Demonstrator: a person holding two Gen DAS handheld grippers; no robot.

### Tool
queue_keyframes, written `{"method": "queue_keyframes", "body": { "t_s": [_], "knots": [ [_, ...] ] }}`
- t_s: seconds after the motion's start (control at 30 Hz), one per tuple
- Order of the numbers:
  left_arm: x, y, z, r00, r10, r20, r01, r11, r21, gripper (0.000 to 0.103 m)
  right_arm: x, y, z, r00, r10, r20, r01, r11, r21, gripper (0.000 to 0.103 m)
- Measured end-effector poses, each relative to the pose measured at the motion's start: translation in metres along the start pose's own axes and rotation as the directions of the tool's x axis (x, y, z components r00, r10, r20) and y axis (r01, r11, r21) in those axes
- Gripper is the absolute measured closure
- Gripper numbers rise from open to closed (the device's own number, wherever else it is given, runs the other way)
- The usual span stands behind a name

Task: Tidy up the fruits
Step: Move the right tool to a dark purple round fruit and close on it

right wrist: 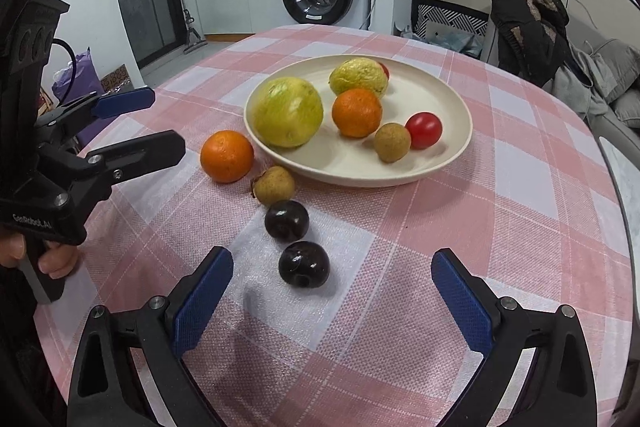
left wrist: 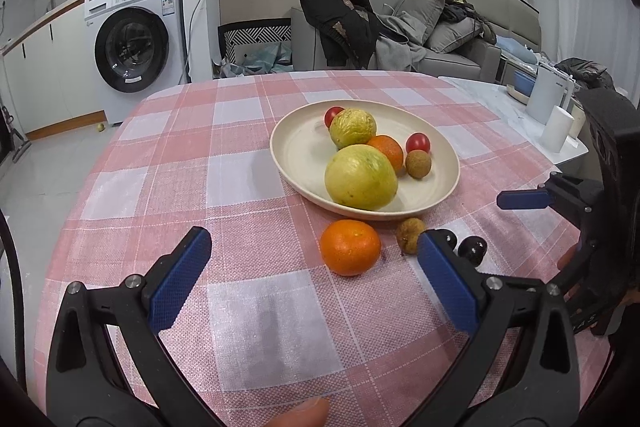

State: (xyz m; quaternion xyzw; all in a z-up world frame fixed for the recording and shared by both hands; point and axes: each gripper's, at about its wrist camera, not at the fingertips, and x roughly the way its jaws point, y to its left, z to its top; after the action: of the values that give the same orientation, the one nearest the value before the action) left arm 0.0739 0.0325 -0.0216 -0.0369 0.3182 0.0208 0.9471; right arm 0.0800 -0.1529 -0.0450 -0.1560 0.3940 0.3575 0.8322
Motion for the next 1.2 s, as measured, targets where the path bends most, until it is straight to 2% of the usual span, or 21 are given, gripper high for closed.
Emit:
{"method": "queue_keyframes", "body": {
  "t_s": [0.03,0.1,0.2,0.5,0.6,1.03,1.2],
  "knots": [
    [0.001,0.0,0.001,1.0,0.001,-0.001,-0.001,1.0,0.0,0.001,0.0,0.001,0.0,1.0,0.006,-0.001,-0.006,1.0,0.0,0.003],
    [0.001,0.0,0.001,1.0,0.003,-0.003,-0.003,1.0,0.001,0.001,0.0,0.003,-0.001,1.0,0.02,-0.006,-0.02,1.0,-0.006,0.014],
    [0.001,0.0,0.001,1.0,0.004,-0.006,-0.004,1.0,0.0,0.001,0.001,0.006,-0.002,0.999,0.037,-0.018,-0.037,0.999,-0.013,0.023],
    [0.004,0.0,0.002,1.0,0.007,-0.016,-0.007,1.0,-0.002,0.001,0.001,0.014,-0.005,0.997,0.073,-0.03,-0.074,0.997,-0.035,0.034],
    [0.005,0.001,0.002,1.0,0.006,-0.017,-0.006,1.0,0.001,0.001,0.001,0.014,-0.004,0.996,0.085,-0.029,-0.085,0.996,-0.03,0.043],
    [0.005,0.0,0.002,1.0,0.007,-0.017,-0.007,1.0,0.002,0.001,0.002,0.009,-0.002,0.995,0.089,-0.032,-0.09,0.996,-0.012,0.054],
    [0.006,0.0,0.002,1.0,0.006,-0.02,-0.006,1.0,0.002,0.001,0.003,0.007,-0.003,0.996,0.08,-0.032,-0.08,0.997,-0.005,0.066]
  ]
}}
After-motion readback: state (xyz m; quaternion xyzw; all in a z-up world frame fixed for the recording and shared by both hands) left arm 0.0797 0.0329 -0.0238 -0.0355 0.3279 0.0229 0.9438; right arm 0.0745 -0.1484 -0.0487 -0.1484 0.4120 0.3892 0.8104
